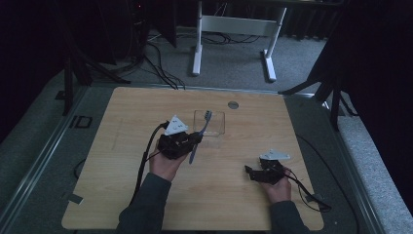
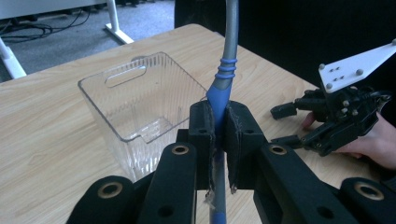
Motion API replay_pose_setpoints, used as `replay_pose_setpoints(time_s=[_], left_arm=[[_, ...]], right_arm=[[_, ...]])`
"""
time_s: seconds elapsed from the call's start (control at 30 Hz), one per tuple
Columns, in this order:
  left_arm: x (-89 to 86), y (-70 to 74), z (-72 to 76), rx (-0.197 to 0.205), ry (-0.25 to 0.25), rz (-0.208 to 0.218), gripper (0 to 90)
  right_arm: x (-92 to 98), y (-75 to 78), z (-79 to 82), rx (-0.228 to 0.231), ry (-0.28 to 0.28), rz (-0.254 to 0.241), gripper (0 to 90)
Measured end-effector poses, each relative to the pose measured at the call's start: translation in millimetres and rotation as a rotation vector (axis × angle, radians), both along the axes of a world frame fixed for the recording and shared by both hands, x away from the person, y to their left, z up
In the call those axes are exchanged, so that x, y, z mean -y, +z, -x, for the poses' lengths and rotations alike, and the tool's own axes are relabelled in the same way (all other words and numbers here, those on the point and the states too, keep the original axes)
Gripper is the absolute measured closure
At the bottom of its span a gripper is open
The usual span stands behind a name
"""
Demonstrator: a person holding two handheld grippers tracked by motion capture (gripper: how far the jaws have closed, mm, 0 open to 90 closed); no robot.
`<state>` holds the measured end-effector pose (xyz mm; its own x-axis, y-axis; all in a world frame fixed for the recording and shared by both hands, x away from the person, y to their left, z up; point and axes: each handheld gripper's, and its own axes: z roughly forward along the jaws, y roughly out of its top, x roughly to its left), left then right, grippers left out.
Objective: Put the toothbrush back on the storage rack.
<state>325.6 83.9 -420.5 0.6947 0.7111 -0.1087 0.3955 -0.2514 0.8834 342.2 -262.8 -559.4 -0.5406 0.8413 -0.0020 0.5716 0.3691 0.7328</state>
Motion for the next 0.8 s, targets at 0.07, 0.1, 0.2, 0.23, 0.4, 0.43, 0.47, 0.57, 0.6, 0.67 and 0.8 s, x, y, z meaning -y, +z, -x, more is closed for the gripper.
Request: replay_pose_setpoints(time_s=[0.07, 0.1, 0.2, 0.23, 0.4, 0.43, 0.47, 0.57, 0.6, 0.67, 0.8], left_arm=[[0.0, 0.5, 0.1, 0.007, 0.002, 0.011, 81.7], [0.1, 0.7, -0.1, 0.012, 0.002, 0.018, 81.7], [0.4, 1.1, -0.9, 0.012, 0.004, 0.031, 81.7], [0.3, 1.0, -1.3, 0.013, 0.005, 0.034, 81.7], [0.1, 0.8, -3.3, 0.014, 0.005, 0.061, 81.7], [0.1, 0.8, -3.6, 0.015, 0.006, 0.062, 81.7], [0.2, 0.8, -3.9, 0.016, 0.008, 0.065, 81.7], [0.1, 0.7, -4.2, 0.025, 0.018, 0.078, 81.7], [-0.1, 0.8, -4.2, 0.029, 0.022, 0.084, 81.7], [-0.1, 0.9, -4.4, 0.036, 0.024, 0.097, 81.7], [-0.2, 1.1, -4.9, 0.044, 0.030, 0.113, 81.7]], right_arm=[[0.0, 0.0, 0.0, 0.000, 0.000, 0.000, 25.0], [0.0, 0.0, 0.0, 0.000, 0.000, 0.000, 25.0], [0.0, 0.0, 0.0, 0.000, 0.000, 0.000, 25.0], [0.0, 0.0, 0.0, 0.000, 0.000, 0.000, 25.0], [0.1, 0.0, -0.2, 0.002, 0.001, 0.001, 25.0], [0.2, 0.0, -0.2, 0.003, 0.001, 0.001, 25.0], [0.2, 0.0, -0.2, 0.003, 0.001, 0.001, 25.0], [0.1, 0.0, -0.2, 0.001, 0.001, 0.000, 25.0], [0.1, 0.0, -0.2, 0.001, 0.001, 0.000, 25.0], [0.1, 0.0, -0.2, 0.001, 0.001, 0.000, 25.0], [0.0, 0.0, -0.2, 0.001, 0.001, 0.000, 25.0]])
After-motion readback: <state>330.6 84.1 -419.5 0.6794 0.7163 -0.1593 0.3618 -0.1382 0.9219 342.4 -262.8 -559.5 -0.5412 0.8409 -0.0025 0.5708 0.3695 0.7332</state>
